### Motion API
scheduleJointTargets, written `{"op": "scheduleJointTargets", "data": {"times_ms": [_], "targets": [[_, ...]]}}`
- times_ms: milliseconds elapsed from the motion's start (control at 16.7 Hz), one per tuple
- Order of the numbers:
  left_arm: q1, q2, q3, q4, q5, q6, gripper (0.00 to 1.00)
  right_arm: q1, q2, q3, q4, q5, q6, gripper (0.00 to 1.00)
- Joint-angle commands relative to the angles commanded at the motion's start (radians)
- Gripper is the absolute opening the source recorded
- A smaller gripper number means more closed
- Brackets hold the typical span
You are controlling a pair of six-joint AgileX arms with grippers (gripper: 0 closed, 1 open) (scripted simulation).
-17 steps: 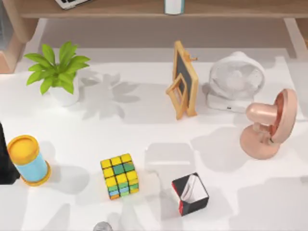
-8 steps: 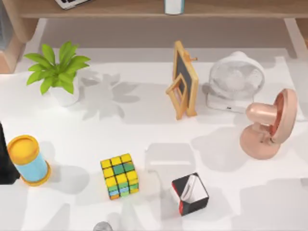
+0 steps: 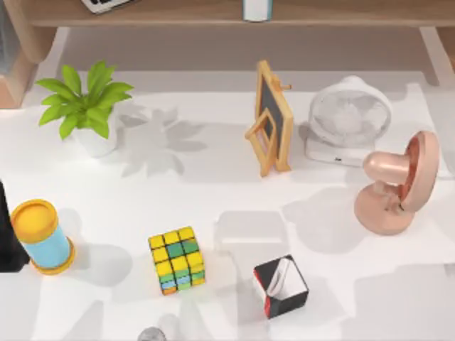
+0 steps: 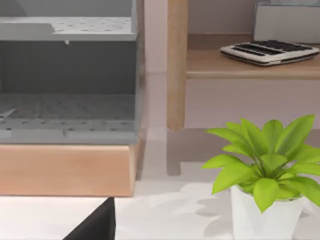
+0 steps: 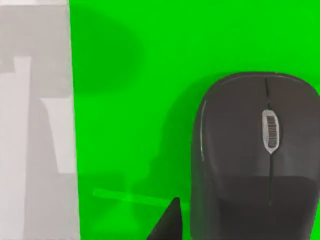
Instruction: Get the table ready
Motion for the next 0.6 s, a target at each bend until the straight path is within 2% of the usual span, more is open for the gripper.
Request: {"op": "scheduleJointTargets", "data": {"times_ms": [120,180,600], "targets": [[0.0,0.0,0.0,0.0,0.0,0.0,1.0,0.0,0.0,0.0,0.0,0.0,0.0,0.98],[0.0,0.0,0.0,0.0,0.0,0.0,1.0,0.0,0.0,0.0,0.0,0.0,0.0,1.0],[0.0,0.0,0.0,0.0,0.0,0.0,1.0,0.0,0.0,0.0,0.0,0.0,0.0,1.0]]}}
